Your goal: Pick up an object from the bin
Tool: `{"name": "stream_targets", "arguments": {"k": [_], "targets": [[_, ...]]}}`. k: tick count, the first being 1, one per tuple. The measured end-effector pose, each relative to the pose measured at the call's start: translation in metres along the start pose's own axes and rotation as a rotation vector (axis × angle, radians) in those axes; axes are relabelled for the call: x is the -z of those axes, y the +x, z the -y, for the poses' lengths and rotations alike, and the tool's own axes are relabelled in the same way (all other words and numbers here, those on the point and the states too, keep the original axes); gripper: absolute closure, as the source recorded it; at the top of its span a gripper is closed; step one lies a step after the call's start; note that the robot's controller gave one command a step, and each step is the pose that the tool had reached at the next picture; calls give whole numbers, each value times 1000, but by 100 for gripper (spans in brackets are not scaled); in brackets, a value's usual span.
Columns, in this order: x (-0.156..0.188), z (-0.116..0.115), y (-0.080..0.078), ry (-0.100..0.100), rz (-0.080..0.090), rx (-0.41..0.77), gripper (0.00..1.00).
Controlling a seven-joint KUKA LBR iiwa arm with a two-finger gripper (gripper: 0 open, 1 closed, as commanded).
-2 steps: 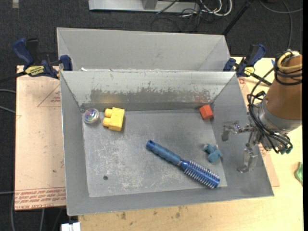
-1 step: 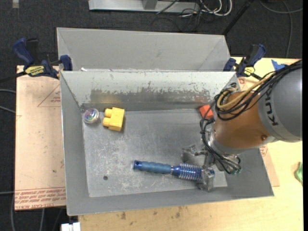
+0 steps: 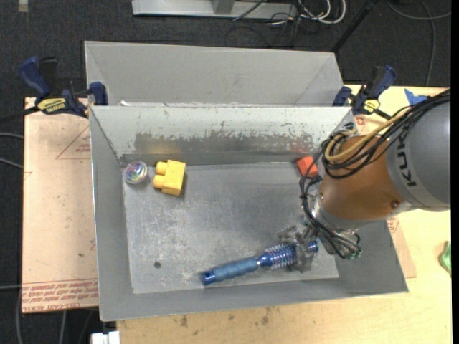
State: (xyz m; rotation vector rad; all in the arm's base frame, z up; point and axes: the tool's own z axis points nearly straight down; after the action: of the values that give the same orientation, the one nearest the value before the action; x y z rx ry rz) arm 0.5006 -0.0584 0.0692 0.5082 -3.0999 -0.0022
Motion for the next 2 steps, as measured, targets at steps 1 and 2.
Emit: {"name": "stream_targets", "arguments": {"k": [1, 2], "targets": [[1, 0, -1, 1, 2, 0, 0], [0, 0, 0, 0, 0, -1, 100]]}}
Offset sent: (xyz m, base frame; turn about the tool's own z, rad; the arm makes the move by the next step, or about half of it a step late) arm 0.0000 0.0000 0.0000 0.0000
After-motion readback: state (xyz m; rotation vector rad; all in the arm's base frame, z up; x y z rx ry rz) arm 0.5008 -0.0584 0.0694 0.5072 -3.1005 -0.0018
